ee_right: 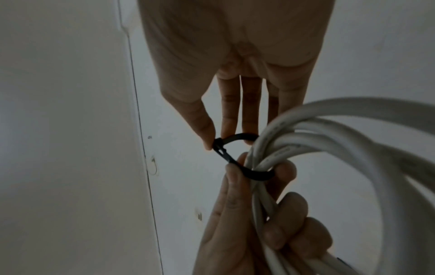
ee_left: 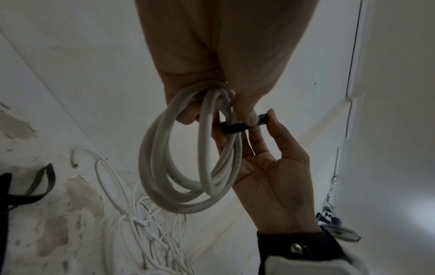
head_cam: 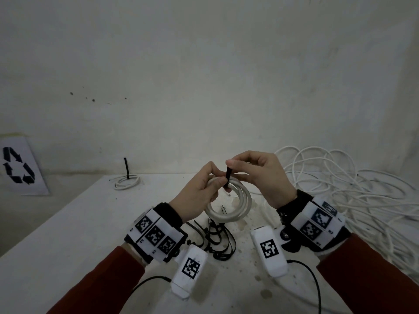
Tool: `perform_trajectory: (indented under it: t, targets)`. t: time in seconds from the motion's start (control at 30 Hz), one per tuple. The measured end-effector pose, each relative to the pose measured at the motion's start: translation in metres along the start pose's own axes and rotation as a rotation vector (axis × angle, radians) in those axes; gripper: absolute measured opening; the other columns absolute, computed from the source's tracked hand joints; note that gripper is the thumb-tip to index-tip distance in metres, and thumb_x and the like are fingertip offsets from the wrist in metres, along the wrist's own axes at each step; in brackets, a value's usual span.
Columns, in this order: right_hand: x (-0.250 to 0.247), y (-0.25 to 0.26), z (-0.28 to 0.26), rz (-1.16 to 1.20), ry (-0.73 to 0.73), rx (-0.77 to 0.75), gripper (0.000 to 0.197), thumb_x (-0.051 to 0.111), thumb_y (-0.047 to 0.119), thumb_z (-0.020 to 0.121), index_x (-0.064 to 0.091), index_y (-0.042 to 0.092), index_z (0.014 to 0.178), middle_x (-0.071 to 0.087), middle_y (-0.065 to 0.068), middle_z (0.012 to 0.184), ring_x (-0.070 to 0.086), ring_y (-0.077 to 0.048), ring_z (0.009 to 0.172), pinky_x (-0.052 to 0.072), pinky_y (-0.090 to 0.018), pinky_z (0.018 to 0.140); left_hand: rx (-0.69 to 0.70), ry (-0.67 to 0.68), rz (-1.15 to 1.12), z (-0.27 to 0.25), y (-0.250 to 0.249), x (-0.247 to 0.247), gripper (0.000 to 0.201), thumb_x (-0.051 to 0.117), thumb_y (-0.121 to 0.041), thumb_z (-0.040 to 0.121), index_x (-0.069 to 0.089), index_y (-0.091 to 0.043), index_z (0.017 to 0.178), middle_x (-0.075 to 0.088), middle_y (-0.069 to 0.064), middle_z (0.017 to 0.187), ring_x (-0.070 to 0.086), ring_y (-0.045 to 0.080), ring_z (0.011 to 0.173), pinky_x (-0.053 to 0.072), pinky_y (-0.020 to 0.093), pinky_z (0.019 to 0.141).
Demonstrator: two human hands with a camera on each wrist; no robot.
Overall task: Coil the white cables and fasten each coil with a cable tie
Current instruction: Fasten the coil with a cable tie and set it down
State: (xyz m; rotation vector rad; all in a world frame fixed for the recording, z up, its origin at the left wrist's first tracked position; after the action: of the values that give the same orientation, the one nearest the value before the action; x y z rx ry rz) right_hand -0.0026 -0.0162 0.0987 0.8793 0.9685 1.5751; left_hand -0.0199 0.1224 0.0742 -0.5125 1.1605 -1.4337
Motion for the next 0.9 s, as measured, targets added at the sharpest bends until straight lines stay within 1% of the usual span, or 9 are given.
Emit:
perform_trajectory:
  t: [0.1,0.17,0.33,0.5,0.57,0.67,0.77,0.83,0.9]
  targets:
    - [0.000,-0.001,-0.001,0.033,-0.006,0.025,0.006,0.072,0.004,0.080,0.069,0.000,0.077,0.068,-0.019,0.076,0.065,-0.030,0.072,0.057,-0.035,0.072,-0.002,0.001,0.003,0.002,0.004,0.000,0.013,0.044,-0.010,0.098,0.043,-0.015,0.086,0.064,0.002,0.077,0.032,0.016,0.055,0.032,0.025,0.055]
    - [0.000,-0.001,0.000,0.042,-0.003,0.030,0.007,0.072,0.002,0.080,0.066,0.002,0.083,0.068,-0.015,0.074,0.066,-0.028,0.072,0.058,-0.035,0.074,-0.001,0.004,0.005,0.003,0.006,0.000,0.009,0.047,-0.019,0.095,0.045,-0.018,0.086,0.065,0.000,0.075,0.032,0.015,0.054,0.031,0.024,0.054]
    - [-0.003,-0.004,0.001,0.117,-0.019,0.097,0.033,0.069,-0.004,0.081,0.049,0.004,0.106,0.068,-0.015,0.075,0.069,-0.026,0.074,0.057,-0.032,0.066,0.006,0.010,0.065,0.004,0.008,0.001,0.014,0.047,-0.027,0.089,0.048,-0.036,0.078,0.064,-0.002,0.076,0.037,0.009,0.053,0.033,0.019,0.057]
    - [-0.003,-0.009,0.000,0.194,-0.049,0.169,0.041,0.068,-0.007,0.080,0.045,0.005,0.111,0.068,-0.016,0.077,0.068,-0.019,0.063,0.055,-0.028,0.061,0.036,-0.005,0.190,0.003,0.010,0.001,0.018,0.046,-0.019,0.096,0.046,-0.032,0.083,0.064,-0.006,0.078,0.045,0.009,0.064,0.036,0.024,0.066]
    - [-0.005,-0.012,0.001,0.166,-0.057,0.208,0.044,0.071,-0.005,0.079,0.045,0.004,0.113,0.069,-0.017,0.083,0.068,-0.019,0.064,0.057,-0.030,0.064,0.049,-0.022,0.272,0.002,0.009,0.002,0.016,0.047,-0.015,0.098,0.045,-0.025,0.086,0.064,-0.008,0.079,0.049,0.002,0.065,0.037,0.019,0.067]
    - [-0.009,-0.018,0.002,-0.039,-0.035,0.321,0.038,0.078,0.011,0.077,0.051,0.005,0.103,0.066,-0.011,0.084,0.066,-0.019,0.066,0.060,-0.033,0.071,0.106,-0.070,0.431,0.003,0.006,-0.001,0.010,0.048,-0.011,0.097,0.044,-0.017,0.089,0.064,-0.002,0.085,0.051,-0.003,0.066,0.036,0.011,0.062]
    - [-0.006,-0.026,-0.002,-0.180,0.042,0.427,0.031,0.074,0.032,0.081,0.062,0.004,0.083,0.061,-0.008,0.070,0.060,-0.017,0.058,0.058,-0.027,0.061,0.142,-0.106,0.575,0.009,0.001,-0.006,0.008,0.047,-0.012,0.097,0.043,-0.014,0.090,0.056,-0.009,0.086,0.050,0.001,0.073,0.036,0.010,0.065]
    - [-0.001,-0.028,-0.004,-0.088,0.095,0.437,0.030,0.068,0.031,0.086,0.067,0.001,0.080,0.062,-0.007,0.066,0.060,-0.015,0.055,0.057,-0.024,0.058,0.147,-0.101,0.665,0.011,0.000,-0.008,0.009,0.046,-0.015,0.098,0.042,-0.011,0.091,0.047,-0.017,0.083,0.048,-0.003,0.074,0.034,0.007,0.065]
    - [0.003,-0.029,-0.004,0.044,0.123,0.453,0.025,0.065,0.022,0.088,0.068,-0.001,0.082,0.066,-0.007,0.068,0.062,-0.013,0.057,0.057,-0.022,0.059,0.161,-0.091,0.711,0.013,0.000,-0.008,0.011,0.045,-0.017,0.098,0.040,-0.011,0.090,0.045,-0.016,0.084,0.046,-0.006,0.073,0.033,0.006,0.065]
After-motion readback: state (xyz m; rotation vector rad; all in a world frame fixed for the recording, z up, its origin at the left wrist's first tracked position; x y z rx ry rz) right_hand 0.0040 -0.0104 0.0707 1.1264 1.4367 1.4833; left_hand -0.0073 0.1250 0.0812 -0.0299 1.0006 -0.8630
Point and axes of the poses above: each hand's wrist, its own z-axis towards the middle knuckle, its own x-axis out of the palm, y = z × x, the point moved 6 cm from there along z, towards the middle knuckle
